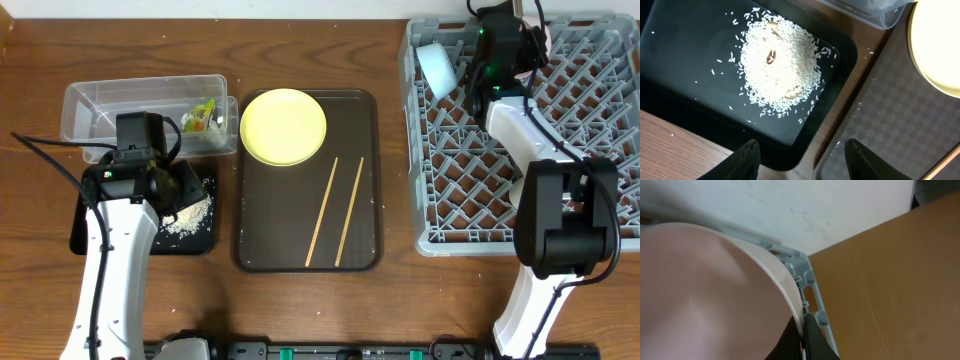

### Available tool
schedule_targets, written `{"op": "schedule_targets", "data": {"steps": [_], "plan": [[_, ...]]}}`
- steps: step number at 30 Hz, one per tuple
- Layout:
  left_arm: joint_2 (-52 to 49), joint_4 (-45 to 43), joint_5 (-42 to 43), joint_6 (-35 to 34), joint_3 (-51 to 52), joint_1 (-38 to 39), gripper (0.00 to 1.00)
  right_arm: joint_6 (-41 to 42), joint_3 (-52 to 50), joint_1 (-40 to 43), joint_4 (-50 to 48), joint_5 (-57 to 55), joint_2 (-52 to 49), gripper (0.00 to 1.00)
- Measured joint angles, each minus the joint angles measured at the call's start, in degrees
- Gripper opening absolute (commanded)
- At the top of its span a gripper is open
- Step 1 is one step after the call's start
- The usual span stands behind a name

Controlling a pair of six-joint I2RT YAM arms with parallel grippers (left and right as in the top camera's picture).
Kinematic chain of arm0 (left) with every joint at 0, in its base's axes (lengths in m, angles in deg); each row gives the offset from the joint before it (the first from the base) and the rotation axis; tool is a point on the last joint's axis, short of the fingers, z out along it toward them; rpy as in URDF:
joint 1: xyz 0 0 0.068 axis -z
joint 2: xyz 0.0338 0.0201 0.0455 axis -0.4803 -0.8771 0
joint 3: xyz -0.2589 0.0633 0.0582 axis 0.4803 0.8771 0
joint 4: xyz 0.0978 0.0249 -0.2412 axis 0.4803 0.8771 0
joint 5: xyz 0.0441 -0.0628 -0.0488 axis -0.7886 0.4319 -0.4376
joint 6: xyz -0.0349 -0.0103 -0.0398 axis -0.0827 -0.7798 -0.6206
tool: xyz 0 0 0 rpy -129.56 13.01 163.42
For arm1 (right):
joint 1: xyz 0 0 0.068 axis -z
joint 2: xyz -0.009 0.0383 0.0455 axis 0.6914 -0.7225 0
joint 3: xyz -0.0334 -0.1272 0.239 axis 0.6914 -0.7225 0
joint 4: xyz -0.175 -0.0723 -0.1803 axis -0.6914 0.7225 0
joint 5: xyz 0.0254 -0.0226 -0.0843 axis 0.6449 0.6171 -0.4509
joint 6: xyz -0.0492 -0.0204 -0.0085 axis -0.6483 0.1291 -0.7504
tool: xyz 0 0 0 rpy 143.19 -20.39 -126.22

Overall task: Sort waste into correct bins and load items into the dishwasher rack
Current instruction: 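Carry the white bowl into the rack beside the blue bowl, then reach the right gripper to the chopsticks and grasp one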

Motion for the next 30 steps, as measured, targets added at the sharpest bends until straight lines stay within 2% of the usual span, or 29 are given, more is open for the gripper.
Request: {"op": "schedule_targets", "data": {"steps": [5, 17, 18, 21, 23, 26, 30], "plan": [[0.0, 0.0, 0.0, 0.0, 0.0, 0.0, 0.57, 5.5, 0.8, -1.1, 7.1, -1.7, 0.3, 0.01], [0.0, 0.0, 0.0, 0.0, 0.0, 0.0, 0.57, 29.1, 0.9, -4.7, 26.1, -0.6, 1.4, 0.01], [0.0, 0.0, 0.0, 0.0, 0.0, 0.0, 0.57, 31.1, 0.8, -4.9, 28.0, 0.1, 1.5, 0.04], [0.0, 0.0, 0.0, 0.0, 0.0, 0.0, 0.57, 37.1, 0.4, -4.9, 33.6, 5.0, 2.6, 0.28], [0.0, 0.0, 0.0, 0.0, 0.0, 0.0, 0.58, 39.6, 0.1, -5.0, 35.9, 8.5, 4.2, 0.41], [0.0, 0.0, 0.0, 0.0, 0.0, 0.0, 0.58, 42.5, -0.1, -5.4, 38.1, 13.3, 8.3, 0.48], [0.0, 0.0, 0.0, 0.0, 0.0, 0.0, 0.58, 44.2, -0.1, -6.6, 41.5, 19.2, 15.5, 0.53]]}}
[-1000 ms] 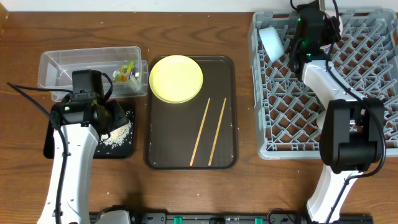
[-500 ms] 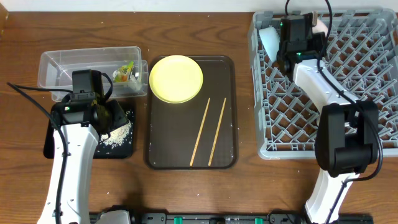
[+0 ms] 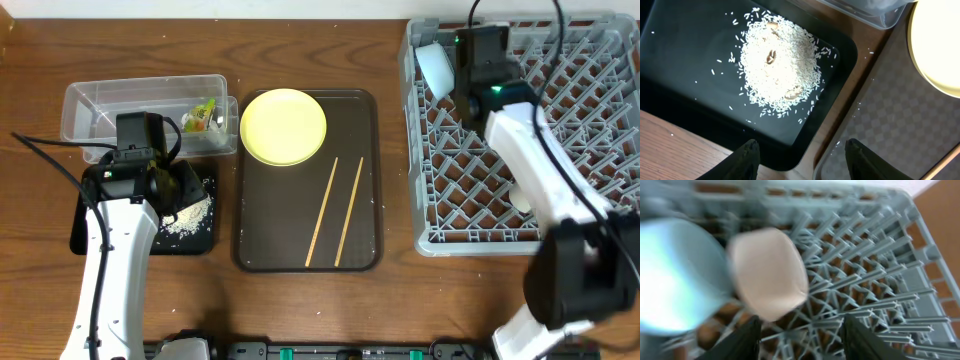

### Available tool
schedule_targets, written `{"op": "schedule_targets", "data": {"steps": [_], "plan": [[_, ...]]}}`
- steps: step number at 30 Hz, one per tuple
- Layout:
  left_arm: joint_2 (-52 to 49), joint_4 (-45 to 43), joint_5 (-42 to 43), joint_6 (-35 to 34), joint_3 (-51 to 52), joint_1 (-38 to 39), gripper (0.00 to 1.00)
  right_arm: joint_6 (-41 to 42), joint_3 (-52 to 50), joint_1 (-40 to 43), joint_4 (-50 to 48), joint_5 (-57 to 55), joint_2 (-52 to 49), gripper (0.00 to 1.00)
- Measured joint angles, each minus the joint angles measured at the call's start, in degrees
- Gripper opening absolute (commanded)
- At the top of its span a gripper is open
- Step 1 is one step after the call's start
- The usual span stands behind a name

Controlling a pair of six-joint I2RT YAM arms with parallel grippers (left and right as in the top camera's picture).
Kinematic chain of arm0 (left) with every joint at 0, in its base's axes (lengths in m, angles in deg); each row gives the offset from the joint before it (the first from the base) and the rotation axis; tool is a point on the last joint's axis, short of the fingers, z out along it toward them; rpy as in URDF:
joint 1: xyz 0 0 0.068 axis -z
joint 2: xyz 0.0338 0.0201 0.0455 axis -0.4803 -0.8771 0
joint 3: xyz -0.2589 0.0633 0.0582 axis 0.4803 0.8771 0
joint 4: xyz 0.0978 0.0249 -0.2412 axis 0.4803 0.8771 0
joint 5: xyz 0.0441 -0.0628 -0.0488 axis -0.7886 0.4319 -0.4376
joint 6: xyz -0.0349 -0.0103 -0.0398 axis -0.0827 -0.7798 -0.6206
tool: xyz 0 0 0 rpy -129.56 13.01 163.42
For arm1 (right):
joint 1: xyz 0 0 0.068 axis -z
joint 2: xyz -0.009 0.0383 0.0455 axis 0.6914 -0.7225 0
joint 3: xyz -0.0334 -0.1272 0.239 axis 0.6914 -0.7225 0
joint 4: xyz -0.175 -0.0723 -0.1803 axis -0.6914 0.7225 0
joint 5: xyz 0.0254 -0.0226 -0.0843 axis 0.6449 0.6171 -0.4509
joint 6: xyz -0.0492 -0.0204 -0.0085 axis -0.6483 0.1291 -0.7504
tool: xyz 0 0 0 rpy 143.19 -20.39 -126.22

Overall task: Sort waste into correct bins and load items into the dishwasher rack
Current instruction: 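Reach the right gripper to the chopsticks and grasp one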

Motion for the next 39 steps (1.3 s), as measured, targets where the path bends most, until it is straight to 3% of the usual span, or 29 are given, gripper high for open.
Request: {"op": "schedule_targets", "data": {"steps": [6, 13, 23, 30, 35, 39], "plan": [[0.0, 0.0, 0.0, 0.0, 0.0, 0.0, 0.58, 0.8, 0.0, -4.0, 5.8, 17.2, 7.8, 0.53], [0.0, 0.0, 0.0, 0.0, 0.0, 0.0, 0.58, 8.5, 0.0, -12.6, 16.3, 34.1, 7.2, 0.54], [0.0, 0.0, 0.0, 0.0, 0.0, 0.0, 0.58, 19.3, 0.0, -24.5, 24.5, 37.6, -1.4, 0.5], [0.0, 0.0, 0.0, 0.0, 0.0, 0.0, 0.58, 28.0, 0.0, -28.2, 26.7, 37.3, -10.5, 0.48], [0.0, 0.0, 0.0, 0.0, 0.0, 0.0, 0.58, 31.5, 0.0, -29.0, 26.8, 37.1, -15.2, 0.33], [0.0, 0.0, 0.0, 0.0, 0.0, 0.0, 0.58, 32.8, 0.0, -29.1, 27.0, 36.9, -16.8, 0.12]]}}
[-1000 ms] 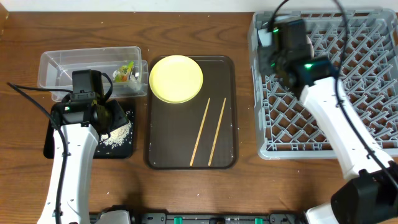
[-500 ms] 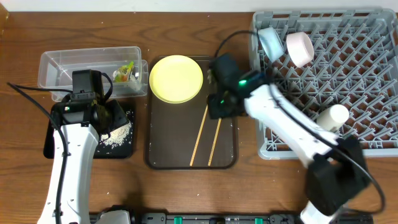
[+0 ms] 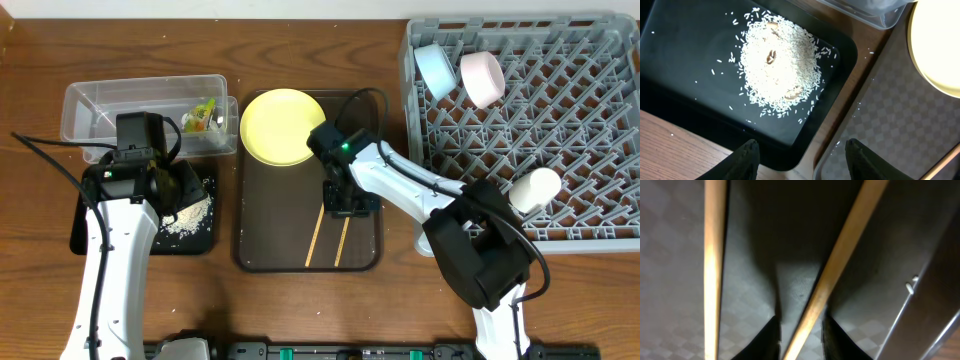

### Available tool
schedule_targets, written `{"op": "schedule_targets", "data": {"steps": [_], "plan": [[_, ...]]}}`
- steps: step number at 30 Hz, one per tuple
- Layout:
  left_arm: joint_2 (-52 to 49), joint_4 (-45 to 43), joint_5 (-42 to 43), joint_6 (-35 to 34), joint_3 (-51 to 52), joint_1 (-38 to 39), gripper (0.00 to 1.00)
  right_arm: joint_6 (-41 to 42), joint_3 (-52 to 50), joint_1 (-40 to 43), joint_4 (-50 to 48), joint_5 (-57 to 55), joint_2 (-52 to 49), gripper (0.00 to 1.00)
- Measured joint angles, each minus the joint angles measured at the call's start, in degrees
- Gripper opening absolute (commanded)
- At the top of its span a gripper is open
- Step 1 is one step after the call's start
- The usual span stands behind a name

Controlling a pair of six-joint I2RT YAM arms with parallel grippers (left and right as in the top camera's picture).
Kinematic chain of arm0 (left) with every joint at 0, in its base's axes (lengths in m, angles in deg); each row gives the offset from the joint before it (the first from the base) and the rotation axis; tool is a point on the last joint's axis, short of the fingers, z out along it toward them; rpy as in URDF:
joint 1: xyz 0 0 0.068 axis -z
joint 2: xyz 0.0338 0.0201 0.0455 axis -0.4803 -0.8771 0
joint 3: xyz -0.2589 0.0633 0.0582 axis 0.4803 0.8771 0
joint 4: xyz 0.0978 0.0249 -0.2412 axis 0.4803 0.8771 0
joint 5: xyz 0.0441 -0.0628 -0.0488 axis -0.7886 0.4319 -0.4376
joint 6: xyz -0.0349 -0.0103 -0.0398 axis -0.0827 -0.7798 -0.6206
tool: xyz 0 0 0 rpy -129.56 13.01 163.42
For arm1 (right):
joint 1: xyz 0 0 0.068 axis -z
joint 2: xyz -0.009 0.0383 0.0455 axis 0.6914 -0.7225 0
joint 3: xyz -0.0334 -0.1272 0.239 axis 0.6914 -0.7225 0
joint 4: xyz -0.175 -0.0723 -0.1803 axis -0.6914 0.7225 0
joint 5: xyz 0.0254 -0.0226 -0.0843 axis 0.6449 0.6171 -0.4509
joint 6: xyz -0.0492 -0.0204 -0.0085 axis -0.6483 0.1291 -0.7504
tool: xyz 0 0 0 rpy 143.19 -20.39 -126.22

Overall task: Sort waste into correct bins and load items into the dishwasher rack
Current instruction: 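Reach the right gripper to the chopsticks and grasp one, then carry the chopstick right and drop it into the rack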

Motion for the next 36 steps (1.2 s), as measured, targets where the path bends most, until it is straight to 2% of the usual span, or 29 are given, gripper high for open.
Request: {"op": "schedule_targets", "data": {"steps": [1, 3, 12, 16, 23, 27, 36], "plan": [[0.0, 0.0, 0.0, 0.0, 0.0, 0.0, 0.58, 0.3, 0.0, 0.0, -0.2, -0.1, 0.0, 0.06], [0.0, 0.0, 0.0, 0.0, 0.0, 0.0, 0.58, 0.6, 0.0, 0.0, -0.3, -0.3, 0.0, 0.01], [0.0, 0.0, 0.0, 0.0, 0.0, 0.0, 0.58, 0.0, 0.1, 0.6, -0.7, -1.3, 0.2, 0.01], [0.0, 0.0, 0.0, 0.0, 0.0, 0.0, 0.58, -3.9, 0.8, 4.1, -0.8, -3.1, 2.4, 0.01], [0.0, 0.0, 0.0, 0.0, 0.0, 0.0, 0.58, -14.3, 5.2, 12.8, -0.3, -4.9, 17.0, 0.01], [0.0, 0.0, 0.0, 0.0, 0.0, 0.0, 0.58, -18.8, 6.5, 17.4, 3.2, -5.4, 23.3, 0.01], [0.0, 0.0, 0.0, 0.0, 0.0, 0.0, 0.58, -24.2, 1.2, 23.8, 6.7, -5.8, 21.0, 0.01]]}}
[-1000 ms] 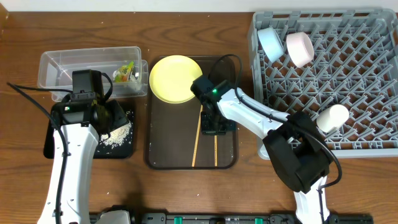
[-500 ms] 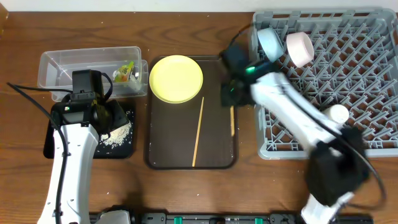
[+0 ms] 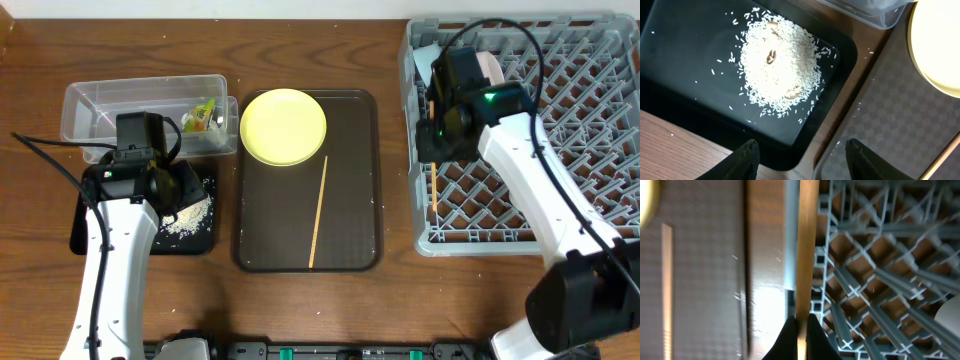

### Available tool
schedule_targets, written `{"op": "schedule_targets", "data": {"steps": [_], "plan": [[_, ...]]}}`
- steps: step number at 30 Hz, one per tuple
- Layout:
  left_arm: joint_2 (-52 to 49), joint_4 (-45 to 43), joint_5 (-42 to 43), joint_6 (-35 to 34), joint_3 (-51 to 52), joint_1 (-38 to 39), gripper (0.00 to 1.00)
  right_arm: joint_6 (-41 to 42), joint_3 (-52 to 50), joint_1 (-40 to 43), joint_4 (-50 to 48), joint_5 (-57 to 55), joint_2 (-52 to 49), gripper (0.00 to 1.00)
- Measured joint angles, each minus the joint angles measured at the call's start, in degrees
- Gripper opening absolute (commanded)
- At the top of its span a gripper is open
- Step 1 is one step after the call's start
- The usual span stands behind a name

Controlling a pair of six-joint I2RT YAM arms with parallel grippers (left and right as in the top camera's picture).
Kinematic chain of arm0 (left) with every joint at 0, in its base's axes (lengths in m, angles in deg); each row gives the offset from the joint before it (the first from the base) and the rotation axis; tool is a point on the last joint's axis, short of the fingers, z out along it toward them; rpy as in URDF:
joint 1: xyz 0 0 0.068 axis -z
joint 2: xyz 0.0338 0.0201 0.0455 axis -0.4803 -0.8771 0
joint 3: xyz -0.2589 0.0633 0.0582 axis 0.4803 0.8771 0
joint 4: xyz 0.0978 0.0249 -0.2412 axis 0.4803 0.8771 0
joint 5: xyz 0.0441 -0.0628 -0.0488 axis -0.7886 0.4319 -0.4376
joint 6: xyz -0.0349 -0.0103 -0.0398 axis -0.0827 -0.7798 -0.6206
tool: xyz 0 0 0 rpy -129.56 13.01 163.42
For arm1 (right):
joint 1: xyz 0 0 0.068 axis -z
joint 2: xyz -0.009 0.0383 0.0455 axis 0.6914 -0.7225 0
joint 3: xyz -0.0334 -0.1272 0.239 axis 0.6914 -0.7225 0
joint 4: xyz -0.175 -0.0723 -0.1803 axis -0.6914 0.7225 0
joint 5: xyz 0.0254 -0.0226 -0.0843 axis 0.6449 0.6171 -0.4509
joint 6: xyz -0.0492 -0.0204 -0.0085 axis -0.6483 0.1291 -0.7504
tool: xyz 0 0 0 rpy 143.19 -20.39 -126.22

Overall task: Sort waste into correct bins and load items into the dishwasher rack
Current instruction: 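Carry the chopstick right and drop it into the rack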

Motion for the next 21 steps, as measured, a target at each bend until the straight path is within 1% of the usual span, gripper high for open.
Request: {"op": "schedule_targets", "data": {"steps": [3, 5, 7, 8, 11, 12, 17, 21], "plan": [[0.0, 0.0, 0.0, 0.0, 0.0, 0.0, 0.58, -0.7, -3.1, 0.7, -1.6, -0.3, -1.0, 0.03], [0.0, 0.0, 0.0, 0.0, 0.0, 0.0, 0.58, -0.9, -4.7, 0.7, -2.9, -0.7, -1.4, 0.09], [0.0, 0.0, 0.0, 0.0, 0.0, 0.0, 0.58, -1.3, -5.2, 0.7, -3.6, -0.9, -1.5, 0.18], [0.0, 0.0, 0.0, 0.0, 0.0, 0.0, 0.58, -1.4, -5.2, 0.7, -4.1, -0.9, -1.5, 0.28], [0.0, 0.0, 0.0, 0.0, 0.0, 0.0, 0.58, -1.9, -5.2, 0.7, -5.6, -1.1, -1.5, 0.36], [0.0, 0.0, 0.0, 0.0, 0.0, 0.0, 0.58, -2.0, -5.2, 0.7, -5.9, -1.1, -1.5, 0.37], [0.0, 0.0, 0.0, 0.0, 0.0, 0.0, 0.58, -2.1, -4.7, 0.7, -5.8, -1.1, -1.5, 0.39], [0.0, 0.0, 0.0, 0.0, 0.0, 0.0, 0.58, -2.1, -1.6, 0.4, -7.5, -0.8, -1.4, 0.4]]}}
